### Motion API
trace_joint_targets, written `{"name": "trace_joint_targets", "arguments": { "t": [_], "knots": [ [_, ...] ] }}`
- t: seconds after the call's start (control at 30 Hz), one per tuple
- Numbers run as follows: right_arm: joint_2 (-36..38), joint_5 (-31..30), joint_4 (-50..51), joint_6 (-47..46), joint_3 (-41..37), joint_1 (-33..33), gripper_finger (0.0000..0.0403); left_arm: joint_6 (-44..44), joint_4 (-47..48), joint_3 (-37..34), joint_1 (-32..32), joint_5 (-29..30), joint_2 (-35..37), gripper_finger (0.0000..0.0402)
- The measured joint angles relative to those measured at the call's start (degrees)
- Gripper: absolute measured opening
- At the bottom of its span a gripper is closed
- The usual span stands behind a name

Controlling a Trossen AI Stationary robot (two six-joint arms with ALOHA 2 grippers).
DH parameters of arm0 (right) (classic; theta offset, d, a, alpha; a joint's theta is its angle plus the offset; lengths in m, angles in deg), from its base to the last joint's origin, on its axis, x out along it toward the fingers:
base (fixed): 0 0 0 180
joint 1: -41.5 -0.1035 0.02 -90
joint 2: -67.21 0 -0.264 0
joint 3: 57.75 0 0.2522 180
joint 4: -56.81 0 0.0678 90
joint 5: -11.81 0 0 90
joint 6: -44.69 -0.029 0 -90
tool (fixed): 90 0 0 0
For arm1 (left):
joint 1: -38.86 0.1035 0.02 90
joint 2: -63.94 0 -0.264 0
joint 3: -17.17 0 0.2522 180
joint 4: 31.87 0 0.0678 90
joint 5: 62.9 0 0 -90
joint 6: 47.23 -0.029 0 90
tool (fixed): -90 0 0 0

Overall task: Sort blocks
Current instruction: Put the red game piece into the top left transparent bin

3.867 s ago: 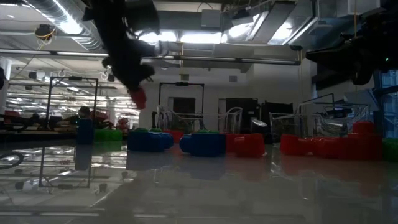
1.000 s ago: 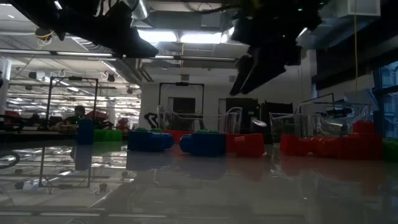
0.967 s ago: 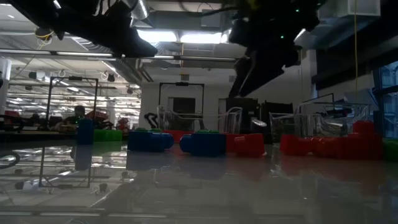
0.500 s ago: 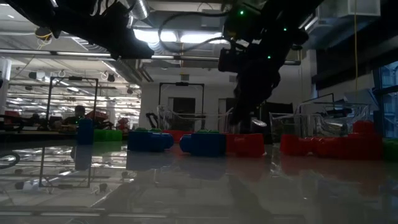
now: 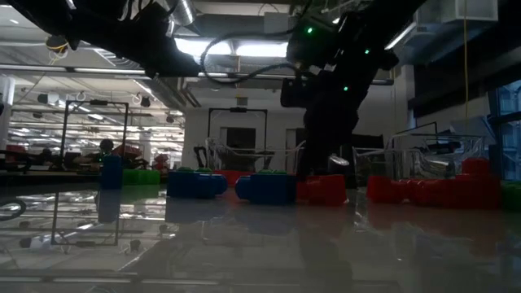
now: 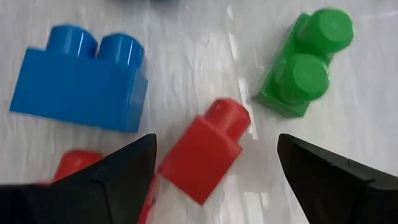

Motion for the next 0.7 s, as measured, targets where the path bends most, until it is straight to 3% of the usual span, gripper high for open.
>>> {"name": "trace_joint_targets", "arguments": {
  "t": [0.23,0.7],
  "knots": [
    [-2.92,1.63,0.42,1.27,-0.12,0.04,0.0320,-0.21,0.34,0.00,0.09,0.00,-0.02,0.0159],
    [-2.85,0.88,-0.84,5.17,-0.12,0.07,0.0127,-0.20,0.61,0.00,0.11,0.00,-0.02,0.0159]
  ]
}}
